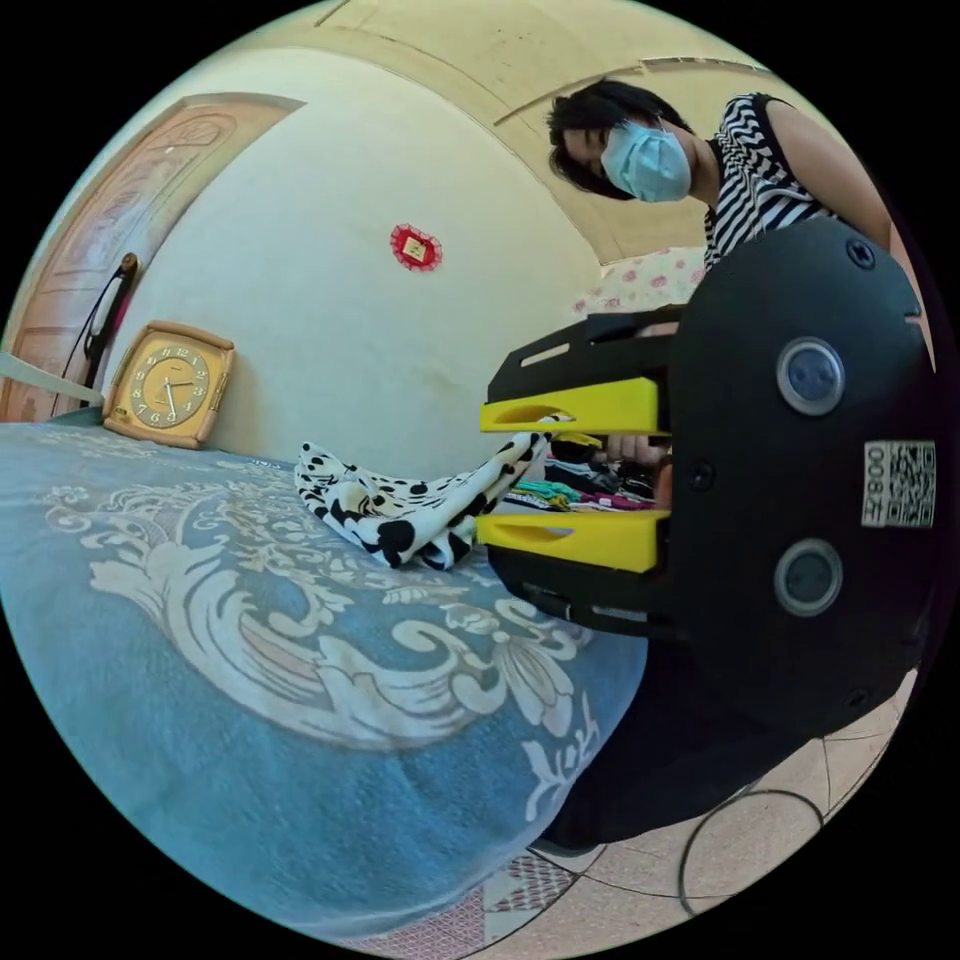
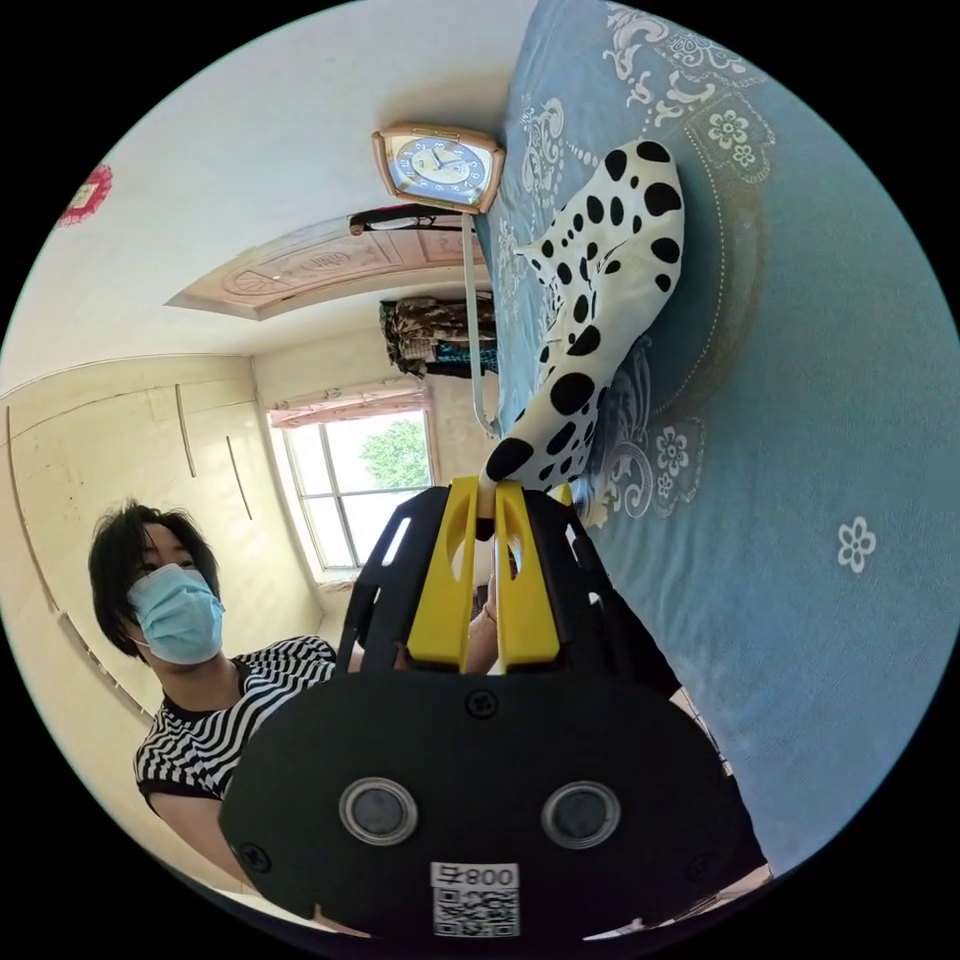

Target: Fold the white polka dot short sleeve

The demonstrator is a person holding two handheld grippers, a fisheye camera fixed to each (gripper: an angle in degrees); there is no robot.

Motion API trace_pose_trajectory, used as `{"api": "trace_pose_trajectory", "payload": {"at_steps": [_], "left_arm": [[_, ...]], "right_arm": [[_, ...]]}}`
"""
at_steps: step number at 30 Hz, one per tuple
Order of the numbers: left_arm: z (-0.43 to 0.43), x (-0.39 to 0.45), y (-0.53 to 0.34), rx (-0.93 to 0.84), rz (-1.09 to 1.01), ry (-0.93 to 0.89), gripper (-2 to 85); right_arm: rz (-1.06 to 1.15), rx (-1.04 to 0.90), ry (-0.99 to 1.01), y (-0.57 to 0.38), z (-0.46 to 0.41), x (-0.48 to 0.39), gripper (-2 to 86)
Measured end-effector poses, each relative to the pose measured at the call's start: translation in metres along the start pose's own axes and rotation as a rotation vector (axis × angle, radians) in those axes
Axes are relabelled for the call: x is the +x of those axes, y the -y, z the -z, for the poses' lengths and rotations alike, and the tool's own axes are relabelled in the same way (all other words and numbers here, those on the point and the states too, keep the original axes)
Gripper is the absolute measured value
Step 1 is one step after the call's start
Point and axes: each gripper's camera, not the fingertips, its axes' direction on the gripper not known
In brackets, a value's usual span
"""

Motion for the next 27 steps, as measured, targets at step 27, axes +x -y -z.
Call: {"api": "trace_pose_trajectory", "payload": {"at_steps": [27], "left_arm": [[0.024, -0.051, 0.012, 0.083, 0.213, -0.032, 11.2]], "right_arm": [[0.001, 0.015, 0.005, -0.067, -0.063, -0.073, 2.1]]}}
